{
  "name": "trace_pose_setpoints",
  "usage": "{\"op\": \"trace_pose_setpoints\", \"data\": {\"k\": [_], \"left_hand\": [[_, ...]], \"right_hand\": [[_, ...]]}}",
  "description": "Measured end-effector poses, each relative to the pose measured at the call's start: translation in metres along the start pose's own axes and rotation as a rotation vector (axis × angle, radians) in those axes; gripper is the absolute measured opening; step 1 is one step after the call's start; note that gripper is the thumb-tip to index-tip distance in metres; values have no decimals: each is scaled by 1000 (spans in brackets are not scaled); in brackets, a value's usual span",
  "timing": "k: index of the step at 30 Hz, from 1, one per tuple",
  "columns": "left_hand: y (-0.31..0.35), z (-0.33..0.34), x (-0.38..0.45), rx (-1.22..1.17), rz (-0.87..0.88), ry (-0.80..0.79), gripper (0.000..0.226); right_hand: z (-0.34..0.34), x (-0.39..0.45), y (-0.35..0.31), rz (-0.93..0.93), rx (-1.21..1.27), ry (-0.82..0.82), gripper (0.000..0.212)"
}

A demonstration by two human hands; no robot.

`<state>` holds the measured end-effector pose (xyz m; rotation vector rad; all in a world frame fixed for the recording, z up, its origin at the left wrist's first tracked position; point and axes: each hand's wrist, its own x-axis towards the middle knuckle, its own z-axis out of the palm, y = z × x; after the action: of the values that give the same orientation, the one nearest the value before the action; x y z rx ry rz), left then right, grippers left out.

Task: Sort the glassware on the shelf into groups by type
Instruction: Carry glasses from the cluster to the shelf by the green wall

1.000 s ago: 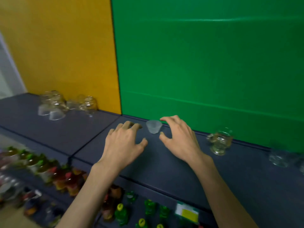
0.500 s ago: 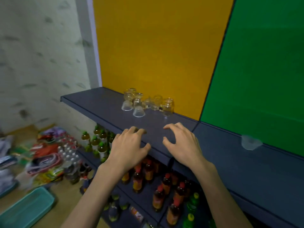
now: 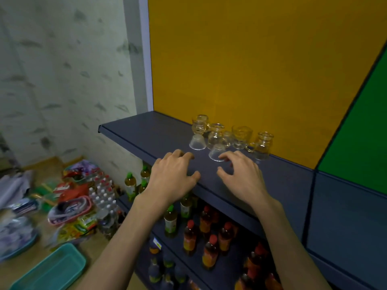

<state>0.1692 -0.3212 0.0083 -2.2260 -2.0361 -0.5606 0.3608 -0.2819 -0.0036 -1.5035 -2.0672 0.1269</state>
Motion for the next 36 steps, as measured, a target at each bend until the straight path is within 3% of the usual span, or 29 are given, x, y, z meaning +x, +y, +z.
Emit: {"op": "trace_pose_setpoints", "data": {"k": [12, 23, 28, 36], "left_hand": [[-90, 13, 165, 15, 100, -13, 53], [-122, 70, 260, -159, 162, -29, 51], [-127, 94, 295, -279, 150, -8, 61], [-137, 132, 337, -607, 72, -241, 77]], "right_hand": [[64, 143, 6, 132, 47, 119, 22], [87, 176, 22, 355, -111, 150, 28], [94, 181, 16, 477, -173, 194, 27], [102, 183, 4, 630, -243, 241, 25]]}}
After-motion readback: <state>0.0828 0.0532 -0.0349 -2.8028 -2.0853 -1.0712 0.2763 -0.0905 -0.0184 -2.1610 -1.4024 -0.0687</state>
